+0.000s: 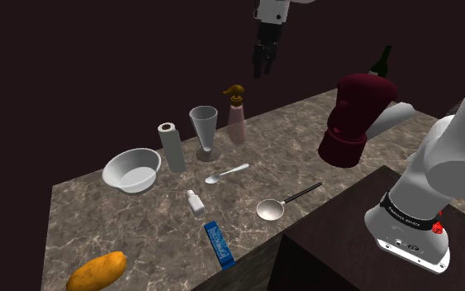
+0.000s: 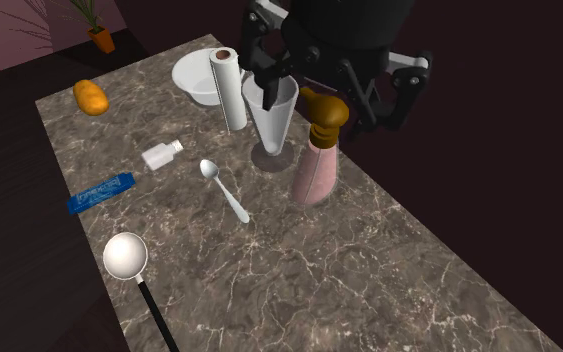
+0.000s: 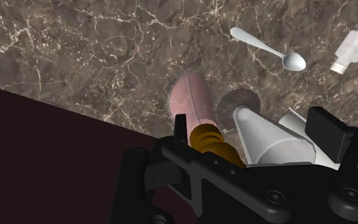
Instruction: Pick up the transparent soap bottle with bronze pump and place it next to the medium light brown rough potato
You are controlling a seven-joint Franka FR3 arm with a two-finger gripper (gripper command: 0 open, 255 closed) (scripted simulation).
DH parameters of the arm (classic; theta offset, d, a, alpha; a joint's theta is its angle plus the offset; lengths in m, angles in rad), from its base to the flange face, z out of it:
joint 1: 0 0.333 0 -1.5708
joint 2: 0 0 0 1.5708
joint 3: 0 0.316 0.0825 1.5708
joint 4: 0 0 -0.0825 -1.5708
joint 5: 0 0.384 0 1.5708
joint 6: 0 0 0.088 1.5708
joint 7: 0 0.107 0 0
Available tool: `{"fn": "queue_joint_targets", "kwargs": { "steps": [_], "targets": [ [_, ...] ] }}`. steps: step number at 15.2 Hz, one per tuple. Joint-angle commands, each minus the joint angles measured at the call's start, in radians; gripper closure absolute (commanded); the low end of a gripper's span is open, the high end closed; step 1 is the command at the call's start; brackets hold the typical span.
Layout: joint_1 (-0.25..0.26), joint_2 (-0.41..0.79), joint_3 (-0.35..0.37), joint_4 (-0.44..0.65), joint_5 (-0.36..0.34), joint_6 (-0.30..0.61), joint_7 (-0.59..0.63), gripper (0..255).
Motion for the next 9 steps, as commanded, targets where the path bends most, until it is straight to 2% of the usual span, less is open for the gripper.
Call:
{"fn": "queue_joint_targets", "kwargs": {
  "steps": [1, 6, 7, 9],
  "targets": [
    [0.002, 0.088, 0.000, 0.072, 0.016, 0.007, -0.039, 0],
    [-0.008, 0.308, 0.009, 0.302, 0.051, -0.028, -0.125, 0],
    [-0.009, 0.329, 0.011, 0.327, 0.054, -0.033, -0.132, 0],
    [-0.007, 0.330, 0.013, 0.301, 0.055, -0.007, -0.133, 0]
  ]
}}
